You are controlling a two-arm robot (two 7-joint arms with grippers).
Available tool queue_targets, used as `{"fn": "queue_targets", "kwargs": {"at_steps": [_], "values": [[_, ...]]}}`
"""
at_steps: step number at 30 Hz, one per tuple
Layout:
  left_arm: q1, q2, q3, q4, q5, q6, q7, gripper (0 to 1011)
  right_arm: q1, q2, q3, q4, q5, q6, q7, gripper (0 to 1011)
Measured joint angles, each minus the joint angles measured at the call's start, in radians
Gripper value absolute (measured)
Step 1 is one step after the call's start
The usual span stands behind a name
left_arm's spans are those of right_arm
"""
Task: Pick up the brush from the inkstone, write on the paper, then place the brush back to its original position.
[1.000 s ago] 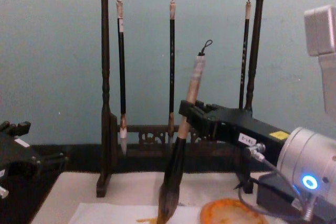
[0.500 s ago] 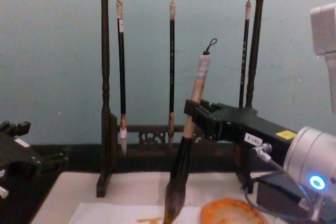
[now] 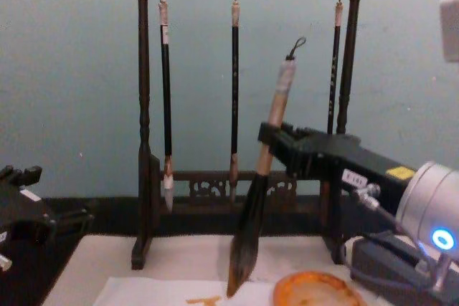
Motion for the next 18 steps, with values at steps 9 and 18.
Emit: {"fn": "queue_targets", "kwargs": {"at_steps": [9, 18], "values": [[0.000, 0.000, 0.000, 0.000, 0.000, 0.000, 0.000, 1010, -0.034, -0.004, 0.061, -0.064, 0.089, 0.010, -0.008, 168], [0.000, 0.000, 0.000, 0.000, 0.000, 0.000, 0.000, 1010, -0.081, -0.024, 0.176, -0.120, 0.331, 0.145, -0.044, 168]]}}
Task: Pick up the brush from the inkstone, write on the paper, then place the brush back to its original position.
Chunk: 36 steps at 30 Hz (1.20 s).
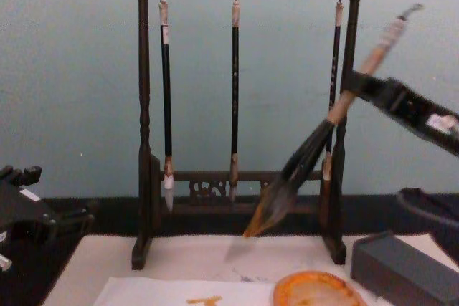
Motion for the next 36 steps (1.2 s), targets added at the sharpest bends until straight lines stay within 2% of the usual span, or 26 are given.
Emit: {"fn": "queue_targets", "kwargs": {"at_steps": [1, 2, 4, 5, 8, 10, 15, 22, 36], "values": [[0.000, 0.000, 0.000, 0.000, 0.000, 0.000, 0.000, 1010, -0.005, -0.002, 0.012, -0.006, 0.024, 0.018, -0.006, 168], [0.000, 0.000, 0.000, 0.000, 0.000, 0.000, 0.000, 1010, -0.015, -0.006, 0.037, -0.014, 0.074, 0.053, -0.018, 168], [0.000, 0.000, 0.000, 0.000, 0.000, 0.000, 0.000, 1010, -0.027, -0.011, 0.067, -0.022, 0.137, 0.097, -0.040, 168], [0.000, 0.000, 0.000, 0.000, 0.000, 0.000, 0.000, 1010, -0.027, -0.011, 0.067, -0.022, 0.137, 0.097, -0.040, 168], [0.000, 0.000, 0.000, 0.000, 0.000, 0.000, 0.000, 1010, -0.045, -0.018, 0.102, -0.031, 0.216, 0.149, -0.075, 168], [0.000, 0.000, 0.000, 0.000, 0.000, 0.000, 0.000, 1010, -0.055, -0.019, 0.119, -0.034, 0.252, 0.170, -0.094, 168], [0.000, 0.000, 0.000, 0.000, 0.000, 0.000, 0.000, 1010, -0.074, -0.017, 0.142, -0.035, 0.303, 0.195, -0.128, 168], [0.000, 0.000, 0.000, 0.000, 0.000, 0.000, 0.000, 1010, -0.092, -0.004, 0.154, -0.019, 0.356, 0.226, -0.170, 168], [0.000, 0.000, 0.000, 0.000, 0.000, 0.000, 0.000, 1009, -0.105, 0.029, 0.145, 0.019, 0.408, 0.252, -0.203, 168]]}}
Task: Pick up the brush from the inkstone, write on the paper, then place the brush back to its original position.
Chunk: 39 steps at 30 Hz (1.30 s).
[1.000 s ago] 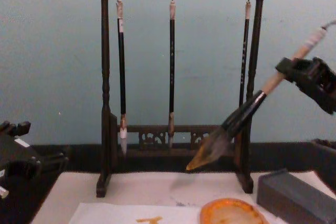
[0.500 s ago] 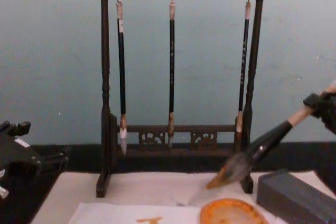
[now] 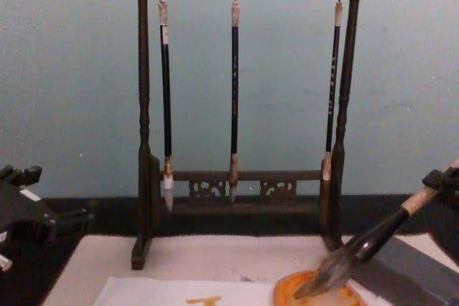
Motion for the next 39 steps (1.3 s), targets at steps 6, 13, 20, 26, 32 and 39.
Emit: {"fn": "queue_targets", "kwargs": {"at_steps": [6, 13, 20, 26, 32, 39], "values": [[0.000, 0.000, 0.000, 0.000, 0.000, 0.000, 0.000, 1010, 0.018, 0.016, -0.007, 0.031, 0.021, 0.001, 0.013, 168], [0.000, 0.000, 0.000, 0.000, 0.000, 0.000, 0.000, 1009, 0.051, 0.045, -0.025, 0.073, 0.036, 0.004, 0.044, 168], [0.000, 0.000, 0.000, 0.000, 0.000, 0.000, 0.000, 1010, 0.079, 0.065, -0.044, 0.101, 0.036, 0.001, 0.058, 168], [0.000, 0.000, 0.000, 0.000, 0.000, 0.000, 0.000, 1010, 0.116, 0.074, -0.068, 0.144, 0.036, -0.015, 0.074, 168], [0.000, 0.000, 0.000, 0.000, 0.000, 0.000, 0.000, 1010, 0.154, 0.075, -0.089, 0.199, 0.040, -0.028, 0.085, 168], [0.000, 0.000, 0.000, 0.000, 0.000, 0.000, 0.000, 1010, 0.168, 0.073, -0.105, 0.226, 0.057, -0.035, 0.084, 168]]}}
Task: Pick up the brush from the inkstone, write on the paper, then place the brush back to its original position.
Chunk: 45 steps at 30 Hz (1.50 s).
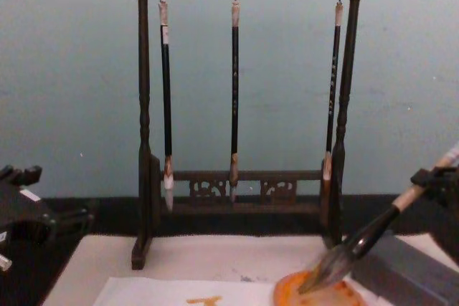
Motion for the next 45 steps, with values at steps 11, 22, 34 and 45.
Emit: {"fn": "queue_targets", "kwargs": {"at_steps": [11, 22, 34, 45], "values": [[0.000, 0.000, 0.000, 0.000, 0.000, 0.000, 0.000, 1010, 0.003, 0.003, -0.024, 0.015, 0.026, -0.010, -0.004, 168], [0.000, 0.000, 0.000, 0.000, 0.000, 0.000, 0.000, 1010, 0.006, 0.010, -0.046, 0.024, 0.045, -0.026, -0.013, 168], [0.000, 0.000, 0.000, 0.000, 0.000, 0.000, 0.000, 1010, 0.008, 0.018, -0.067, 0.026, 0.060, -0.040, -0.025, 168], [0.000, 0.000, 0.000, 0.000, 0.000, 0.000, 0.000, 1010, 0.007, 0.017, -0.064, 0.025, 0.060, -0.038, -0.023, 199]]}}
